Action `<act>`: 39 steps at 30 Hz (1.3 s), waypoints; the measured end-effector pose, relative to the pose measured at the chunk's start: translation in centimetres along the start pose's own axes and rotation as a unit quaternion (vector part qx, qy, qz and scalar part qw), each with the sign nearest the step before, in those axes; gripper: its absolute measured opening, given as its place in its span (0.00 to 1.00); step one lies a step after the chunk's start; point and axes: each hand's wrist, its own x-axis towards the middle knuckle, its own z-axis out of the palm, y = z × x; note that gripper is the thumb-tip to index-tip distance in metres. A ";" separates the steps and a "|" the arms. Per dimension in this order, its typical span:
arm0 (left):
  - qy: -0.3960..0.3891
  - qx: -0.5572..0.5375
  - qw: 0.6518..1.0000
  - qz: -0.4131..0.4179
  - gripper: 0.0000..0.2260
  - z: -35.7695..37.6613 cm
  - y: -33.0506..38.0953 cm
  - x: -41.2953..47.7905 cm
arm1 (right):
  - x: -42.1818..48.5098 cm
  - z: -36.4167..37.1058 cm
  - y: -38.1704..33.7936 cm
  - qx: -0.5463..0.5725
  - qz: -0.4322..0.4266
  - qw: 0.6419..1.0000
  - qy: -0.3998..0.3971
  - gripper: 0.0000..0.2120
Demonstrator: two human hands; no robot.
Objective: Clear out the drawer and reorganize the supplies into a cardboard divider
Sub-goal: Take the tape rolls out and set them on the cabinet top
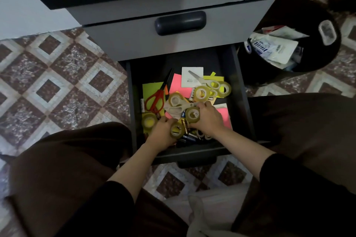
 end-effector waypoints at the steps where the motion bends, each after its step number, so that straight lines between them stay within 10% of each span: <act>1: 0.002 0.003 1.000 0.000 0.30 0.1 -0.1 0.0 | 0.1 0.1 -0.1 -0.006 0.002 1.000 0.002 0.36; 22: 0.159 -0.087 0.983 0.023 0.25 -6.3 2.2 -3.6 | -3.4 -5.9 -2.1 0.173 -0.028 0.980 0.091 0.25; 39: 0.425 -0.188 0.882 0.080 0.20 -20.0 5.8 -9.0 | -7.7 -19.5 -9.4 0.273 -0.181 0.915 0.237 0.27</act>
